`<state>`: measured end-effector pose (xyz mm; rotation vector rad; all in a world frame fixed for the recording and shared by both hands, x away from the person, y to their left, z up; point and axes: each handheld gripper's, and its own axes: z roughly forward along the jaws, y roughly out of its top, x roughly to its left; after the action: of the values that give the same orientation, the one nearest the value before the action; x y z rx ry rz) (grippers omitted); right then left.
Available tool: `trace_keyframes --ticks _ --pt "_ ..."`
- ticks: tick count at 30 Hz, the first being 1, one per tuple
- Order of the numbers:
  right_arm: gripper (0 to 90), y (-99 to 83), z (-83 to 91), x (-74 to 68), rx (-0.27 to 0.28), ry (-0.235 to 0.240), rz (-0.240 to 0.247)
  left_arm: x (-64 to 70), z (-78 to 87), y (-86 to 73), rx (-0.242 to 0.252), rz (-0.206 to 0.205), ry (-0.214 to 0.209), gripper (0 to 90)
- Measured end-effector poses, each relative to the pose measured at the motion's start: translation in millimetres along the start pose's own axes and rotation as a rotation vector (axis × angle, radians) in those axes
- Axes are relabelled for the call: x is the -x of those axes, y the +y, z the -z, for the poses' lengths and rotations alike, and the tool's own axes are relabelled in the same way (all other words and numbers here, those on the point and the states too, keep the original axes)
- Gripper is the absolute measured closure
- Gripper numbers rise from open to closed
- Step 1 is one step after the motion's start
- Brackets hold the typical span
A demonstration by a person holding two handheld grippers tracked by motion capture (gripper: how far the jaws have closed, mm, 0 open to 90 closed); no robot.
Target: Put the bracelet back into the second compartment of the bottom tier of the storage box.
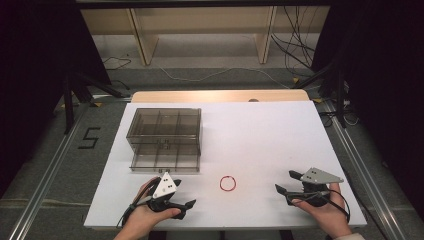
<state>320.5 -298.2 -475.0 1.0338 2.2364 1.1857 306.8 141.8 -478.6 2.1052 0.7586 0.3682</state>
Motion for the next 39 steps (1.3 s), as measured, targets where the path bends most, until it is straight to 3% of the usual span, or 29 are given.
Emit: trace_keyframes --ticks 18,39 --pt "28.3 -0.3 1.2 -0.8 -0.007 0.000 0.000 -5.3 -1.9 2.3 0.009 0.037 0.020 21.0" --pt "28.4 0.6 0.0 -2.0 -0.001 0.007 0.009 1.8 -22.1 24.5 0.004 0.010 0.014 29.2"
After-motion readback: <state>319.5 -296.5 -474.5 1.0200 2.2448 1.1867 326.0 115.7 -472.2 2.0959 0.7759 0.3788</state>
